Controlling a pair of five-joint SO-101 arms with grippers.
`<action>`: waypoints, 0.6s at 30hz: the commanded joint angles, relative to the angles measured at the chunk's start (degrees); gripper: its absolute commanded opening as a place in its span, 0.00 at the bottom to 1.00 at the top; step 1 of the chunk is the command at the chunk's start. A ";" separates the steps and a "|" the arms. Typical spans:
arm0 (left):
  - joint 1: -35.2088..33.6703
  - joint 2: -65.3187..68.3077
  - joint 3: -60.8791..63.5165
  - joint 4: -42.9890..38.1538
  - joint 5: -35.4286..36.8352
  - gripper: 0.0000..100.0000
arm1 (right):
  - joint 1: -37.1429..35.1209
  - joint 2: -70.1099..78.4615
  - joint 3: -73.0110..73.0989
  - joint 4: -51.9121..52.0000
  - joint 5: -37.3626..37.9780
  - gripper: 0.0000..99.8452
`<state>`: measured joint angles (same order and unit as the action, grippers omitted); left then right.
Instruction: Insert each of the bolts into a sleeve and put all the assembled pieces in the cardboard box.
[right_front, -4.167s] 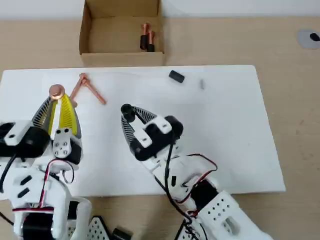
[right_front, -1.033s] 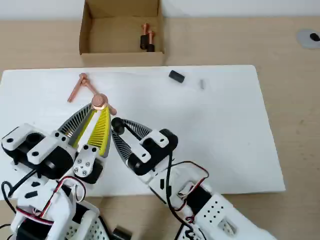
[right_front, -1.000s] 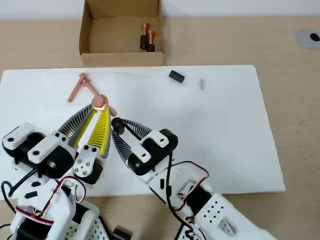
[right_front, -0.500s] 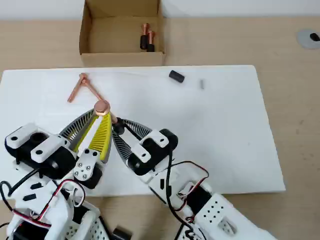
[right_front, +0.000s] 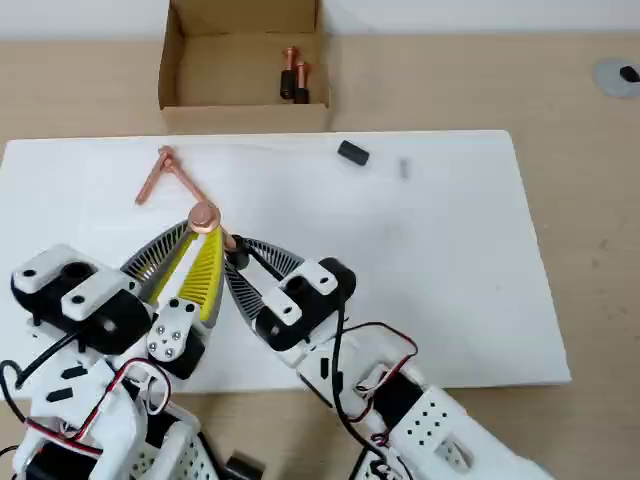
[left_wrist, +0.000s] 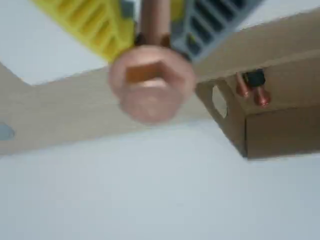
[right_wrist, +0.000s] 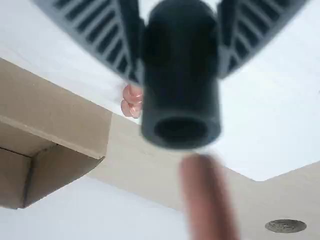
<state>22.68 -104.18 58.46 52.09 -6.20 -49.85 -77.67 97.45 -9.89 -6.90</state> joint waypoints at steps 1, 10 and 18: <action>0.70 0.13 -1.85 1.58 0.62 0.01 | -0.66 -1.27 -0.04 -0.44 -0.62 0.01; 0.62 0.13 -1.76 0.79 0.53 0.01 | -0.66 -1.27 -0.04 -0.44 -0.62 0.01; 0.35 0.04 1.49 -4.75 0.53 0.01 | -0.66 -1.27 -0.04 -0.44 -0.62 0.01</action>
<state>22.68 -104.26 59.43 49.71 -5.76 -49.85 -77.67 97.45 -9.89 -6.90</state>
